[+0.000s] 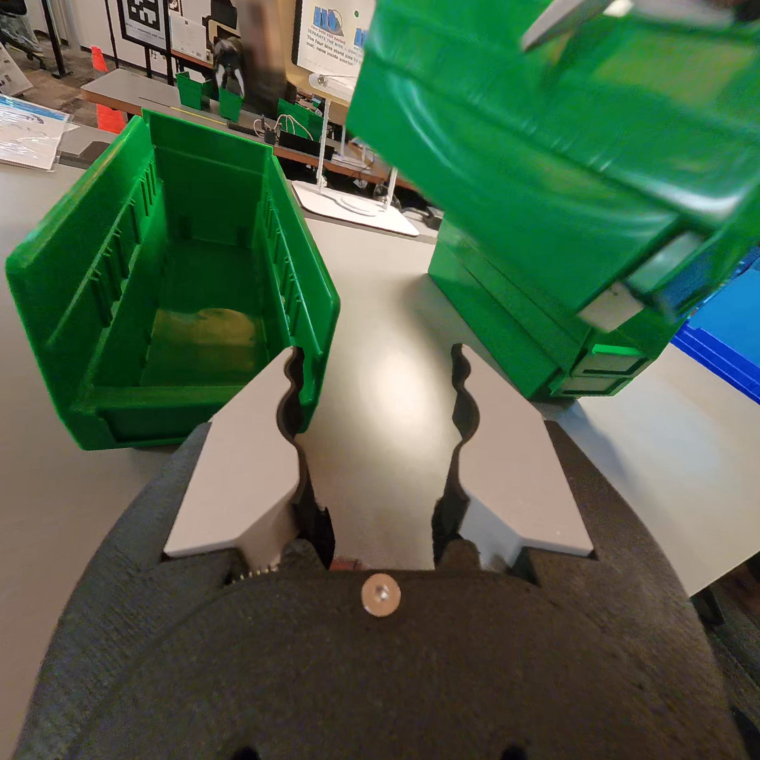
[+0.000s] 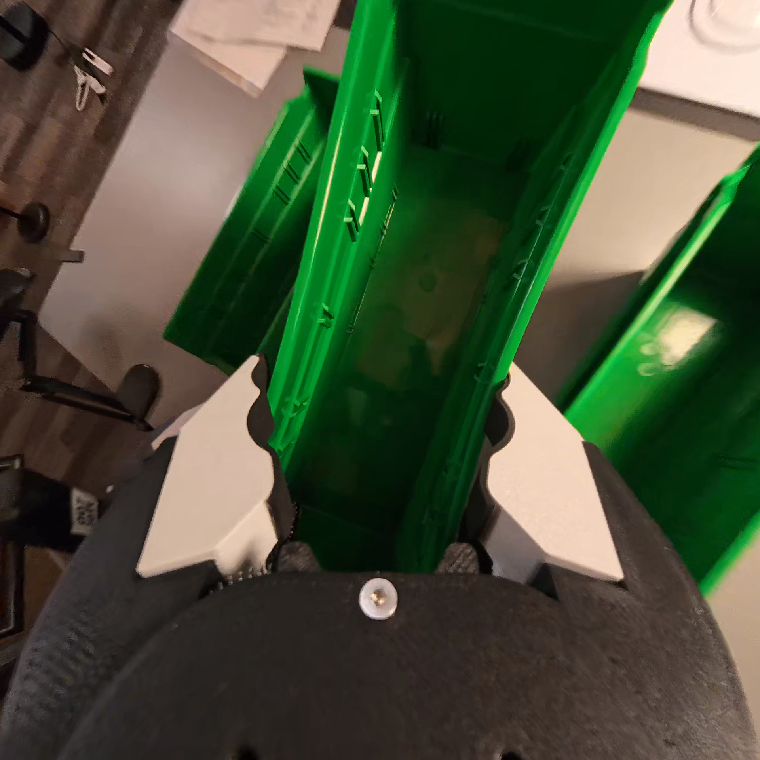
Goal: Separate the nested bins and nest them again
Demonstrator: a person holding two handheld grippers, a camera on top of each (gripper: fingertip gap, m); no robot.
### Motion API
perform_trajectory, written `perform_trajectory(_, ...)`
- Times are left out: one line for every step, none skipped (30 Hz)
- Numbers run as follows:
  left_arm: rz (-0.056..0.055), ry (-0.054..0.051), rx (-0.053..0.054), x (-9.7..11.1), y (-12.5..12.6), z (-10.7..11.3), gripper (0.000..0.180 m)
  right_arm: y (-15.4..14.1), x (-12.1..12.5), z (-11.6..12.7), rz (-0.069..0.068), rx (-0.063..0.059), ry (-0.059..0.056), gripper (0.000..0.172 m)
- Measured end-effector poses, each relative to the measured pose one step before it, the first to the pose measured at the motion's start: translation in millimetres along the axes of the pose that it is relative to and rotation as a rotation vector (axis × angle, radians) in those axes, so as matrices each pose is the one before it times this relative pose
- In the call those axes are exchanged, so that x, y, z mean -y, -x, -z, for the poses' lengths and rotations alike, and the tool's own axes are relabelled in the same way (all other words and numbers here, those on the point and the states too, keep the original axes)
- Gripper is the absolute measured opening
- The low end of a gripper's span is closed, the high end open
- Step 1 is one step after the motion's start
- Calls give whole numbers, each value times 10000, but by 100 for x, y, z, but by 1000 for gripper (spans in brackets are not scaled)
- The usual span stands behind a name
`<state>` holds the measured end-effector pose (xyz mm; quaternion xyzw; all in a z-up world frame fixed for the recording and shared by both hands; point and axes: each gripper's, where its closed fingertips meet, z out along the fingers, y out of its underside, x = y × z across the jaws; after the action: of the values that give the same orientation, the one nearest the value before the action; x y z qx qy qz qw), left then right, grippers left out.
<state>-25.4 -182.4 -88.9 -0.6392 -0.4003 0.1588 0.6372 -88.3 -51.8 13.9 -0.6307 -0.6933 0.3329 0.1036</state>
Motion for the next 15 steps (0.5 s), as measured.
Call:
perform_trajectory(-2, -16, 2, 15, -1, 24, 72, -84, 651, 1628, 101, -66, -218, 107)
perform_trajectory(-1, -9, 0, 11, 1, 8, 72, -332, 643, 1624, 81, -151, -215, 107)
perform_trajectory(-5, -7, 5, 4, -2, 9, 72, -564, 516, 1513, 48, -209, -150, 108)
perform_trajectory(-12, -7, 10, 11, 0, 4, 72, -768, 441, 1367, 12, -240, -134, 108)
perform_trajectory(-19, -10, 12, 12, 1, 9, 72, -949, 327, 1181, -20, -262, -107, 108)
perform_trajectory(-25, -16, 12, 14, -15, 13, 72, -1067, 159, 973, -51, -269, -67, 108)
perform_trajectory(-30, -20, 16, 28, -8, 25, 72, -1118, -7, 729, -77, -250, -16, 108)
perform_trajectory(-37, -24, 22, 26, -15, 30, 72, -1108, -120, 498, -101, -216, 4, 109)
perform_trajectory(-37, -26, 25, 32, -3, 21, 72, -1063, -244, 255, -129, -172, 18, 109)
perform_trajectory(-29, -23, 20, 20, -6, 29, 72, -985, -345, 20, -141, -124, 52, 109)
perform_trajectory(-19, -16, 14, 19, -3, 12, 71, -840, -431, -194, -148, -69, 89, 109)
perform_trajectory(-12, -7, 10, 9, -7, 12, 71, -691, -492, -344, -138, -18, 121, 109)
perform_trajectory(-8, -1, 5, -3, -1, 0, 71, -580, -473, -464, -141, 1, 125, 109)
perform_trajectory(0, 2, 2, 0, 9, -6, 71, -511, -412, -539, -116, -11, 119, 109)
perform_trajectory(11, 3, -5, 0, -2, 2, 71, -471, -330, -536, -95, -34, 112, 109)
